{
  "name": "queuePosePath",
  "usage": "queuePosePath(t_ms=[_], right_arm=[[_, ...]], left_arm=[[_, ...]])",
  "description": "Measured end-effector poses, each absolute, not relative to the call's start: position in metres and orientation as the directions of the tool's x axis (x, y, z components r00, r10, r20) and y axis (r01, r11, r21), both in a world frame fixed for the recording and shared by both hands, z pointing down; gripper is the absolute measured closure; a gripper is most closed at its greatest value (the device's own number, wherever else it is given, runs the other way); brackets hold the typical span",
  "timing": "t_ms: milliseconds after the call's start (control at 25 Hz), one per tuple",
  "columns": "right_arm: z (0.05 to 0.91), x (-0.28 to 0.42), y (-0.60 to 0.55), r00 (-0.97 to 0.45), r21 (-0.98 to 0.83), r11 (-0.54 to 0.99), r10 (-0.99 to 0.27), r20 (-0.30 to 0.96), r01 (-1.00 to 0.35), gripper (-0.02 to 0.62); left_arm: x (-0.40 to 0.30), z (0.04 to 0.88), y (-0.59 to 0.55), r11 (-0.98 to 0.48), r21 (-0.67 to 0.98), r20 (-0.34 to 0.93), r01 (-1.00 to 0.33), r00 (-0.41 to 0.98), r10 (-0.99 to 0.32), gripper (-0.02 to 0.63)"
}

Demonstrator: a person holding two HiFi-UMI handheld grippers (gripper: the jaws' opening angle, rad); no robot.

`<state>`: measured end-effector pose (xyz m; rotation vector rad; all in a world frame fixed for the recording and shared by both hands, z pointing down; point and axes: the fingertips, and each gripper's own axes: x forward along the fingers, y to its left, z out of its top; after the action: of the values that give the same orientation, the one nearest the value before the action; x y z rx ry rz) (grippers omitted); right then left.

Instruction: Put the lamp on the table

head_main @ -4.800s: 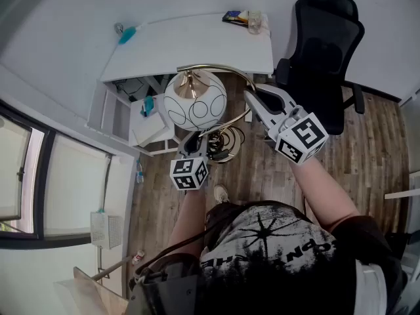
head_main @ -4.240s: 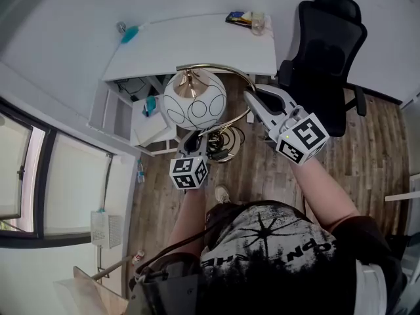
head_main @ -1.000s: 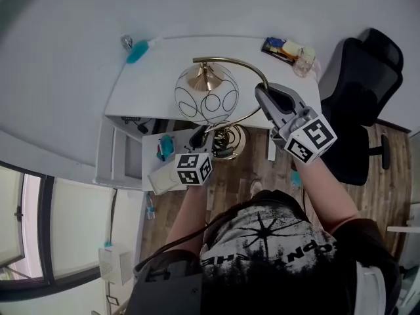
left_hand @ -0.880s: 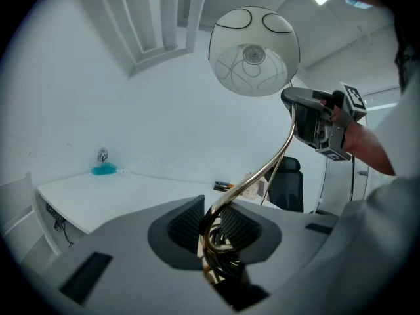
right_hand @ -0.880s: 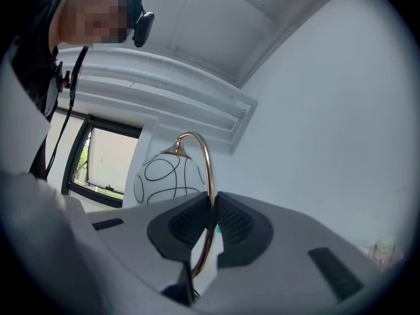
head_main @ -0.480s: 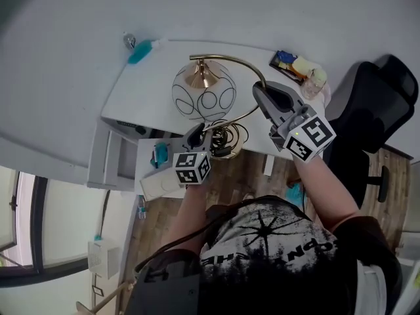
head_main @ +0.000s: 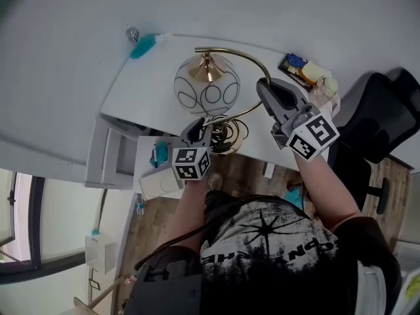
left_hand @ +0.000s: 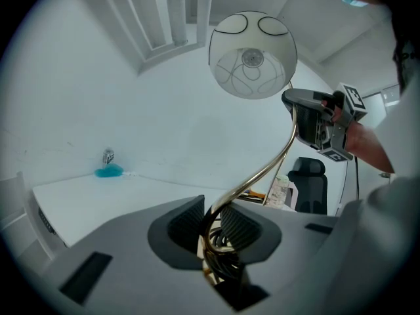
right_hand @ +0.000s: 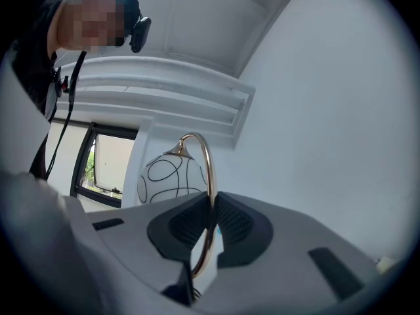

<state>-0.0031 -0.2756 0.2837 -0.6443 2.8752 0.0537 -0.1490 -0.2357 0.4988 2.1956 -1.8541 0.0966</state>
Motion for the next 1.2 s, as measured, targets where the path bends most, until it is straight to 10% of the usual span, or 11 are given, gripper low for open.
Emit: queuePosePath(t_ms=[1200], right_arm=[[0.347,-0.089,-0.417,-0.821,0.022,0.821,-0.568,-0.058,-0.57,0.555]], left_arm=[[-0.227,0.567,-0.41,-0.318,0.163,0.188,-0.934,0.346,-0.919,0.526]])
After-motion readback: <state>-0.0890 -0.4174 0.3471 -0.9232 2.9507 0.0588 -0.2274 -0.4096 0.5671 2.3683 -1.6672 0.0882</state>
